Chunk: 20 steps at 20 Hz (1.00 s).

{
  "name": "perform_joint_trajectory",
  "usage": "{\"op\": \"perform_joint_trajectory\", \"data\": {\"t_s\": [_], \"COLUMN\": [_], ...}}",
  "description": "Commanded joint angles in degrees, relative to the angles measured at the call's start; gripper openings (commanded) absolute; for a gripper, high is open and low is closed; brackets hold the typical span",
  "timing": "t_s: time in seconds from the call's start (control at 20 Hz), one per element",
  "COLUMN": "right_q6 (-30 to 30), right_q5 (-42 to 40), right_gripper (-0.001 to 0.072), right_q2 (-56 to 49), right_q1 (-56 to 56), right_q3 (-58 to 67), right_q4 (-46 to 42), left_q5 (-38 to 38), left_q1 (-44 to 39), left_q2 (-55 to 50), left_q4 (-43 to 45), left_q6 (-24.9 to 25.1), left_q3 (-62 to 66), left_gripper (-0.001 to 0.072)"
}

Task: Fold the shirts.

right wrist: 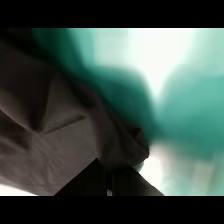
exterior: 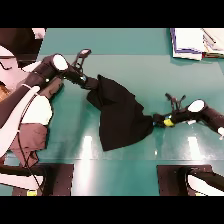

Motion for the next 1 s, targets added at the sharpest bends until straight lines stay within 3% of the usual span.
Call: {"op": "perform_joint_trajectory", "data": {"t_s": [0.0,0.2,0.5,0.75,0.95], "right_q6": [-0.28,-0.26,-0.26,-0.26,1.92], "right_q5": [2.71,14.43,23.78,30.12,32.92], "right_gripper": [0.0015,0.0015,0.0015,0.0014,0.0014], "right_q2": [3.41,14.86,20.81,17.57,8.46], "right_q1": [-0.94,-10.71,-20.46,-26.93,-27.3], "right_q3": [11.32,34.01,60.52,74.49,84.5], "right_q4": [-5.81,-13.53,-13.57,-13.53,-13.38], "left_q5": [-0.72,-1.66,-2.16,-6.67,-14.12], "left_q1": [3.13,7.1,7.08,7.08,7.08], "left_q2": [6.19,20.0,39.45,47.87,45.33], "left_q4": [4.28,6.01,2.45,1.09,-0.04], "left_q6": [-0.87,0.33,1.09,1.07,1.09], "left_q3": [2.43,9.99,16.35,20.28,21.0], "left_gripper": [0.0028,0.0028,0.0028,0.0027,0.0027]}}
